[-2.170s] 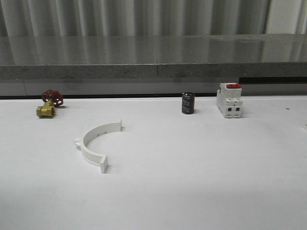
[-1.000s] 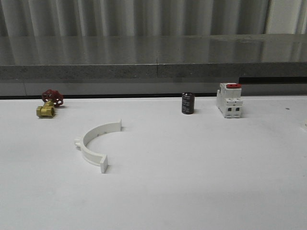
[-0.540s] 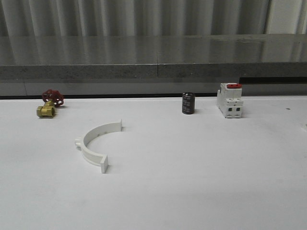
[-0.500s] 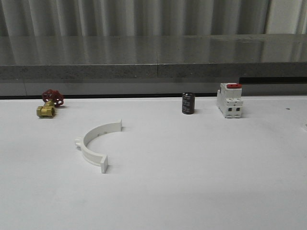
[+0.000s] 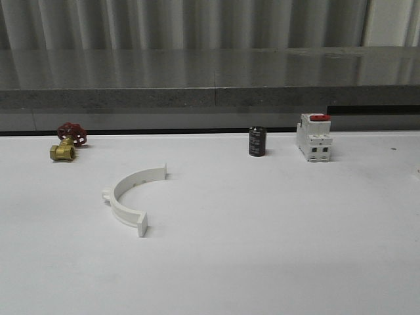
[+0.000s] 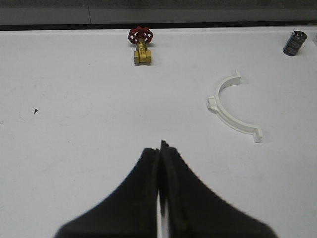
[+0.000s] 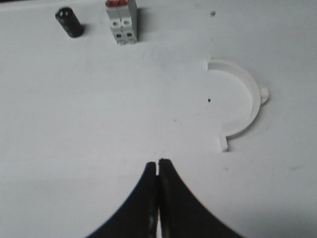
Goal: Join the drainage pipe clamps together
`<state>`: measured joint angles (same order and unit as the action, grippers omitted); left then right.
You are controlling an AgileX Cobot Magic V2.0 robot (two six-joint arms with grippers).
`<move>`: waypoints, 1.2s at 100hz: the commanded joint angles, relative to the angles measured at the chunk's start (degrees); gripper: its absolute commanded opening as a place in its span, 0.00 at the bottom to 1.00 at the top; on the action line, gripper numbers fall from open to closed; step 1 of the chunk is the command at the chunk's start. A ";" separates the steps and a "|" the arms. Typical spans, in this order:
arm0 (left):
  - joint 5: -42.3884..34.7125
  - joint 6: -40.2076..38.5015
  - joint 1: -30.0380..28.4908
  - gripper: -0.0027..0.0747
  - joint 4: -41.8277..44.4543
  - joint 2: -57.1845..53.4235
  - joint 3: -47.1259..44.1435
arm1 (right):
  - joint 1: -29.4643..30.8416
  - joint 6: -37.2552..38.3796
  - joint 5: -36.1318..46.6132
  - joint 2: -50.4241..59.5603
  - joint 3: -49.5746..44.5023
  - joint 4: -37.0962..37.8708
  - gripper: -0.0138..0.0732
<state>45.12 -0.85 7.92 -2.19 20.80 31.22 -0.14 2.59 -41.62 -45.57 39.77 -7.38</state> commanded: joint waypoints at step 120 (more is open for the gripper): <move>-3.89 -0.08 -0.10 0.01 -0.76 0.40 1.52 | 12.96 -13.51 -3.98 -39.95 27.23 -0.32 0.72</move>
<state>45.12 -0.85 7.92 -2.19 20.80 31.22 10.50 -8.67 -47.01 -83.68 62.98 -7.99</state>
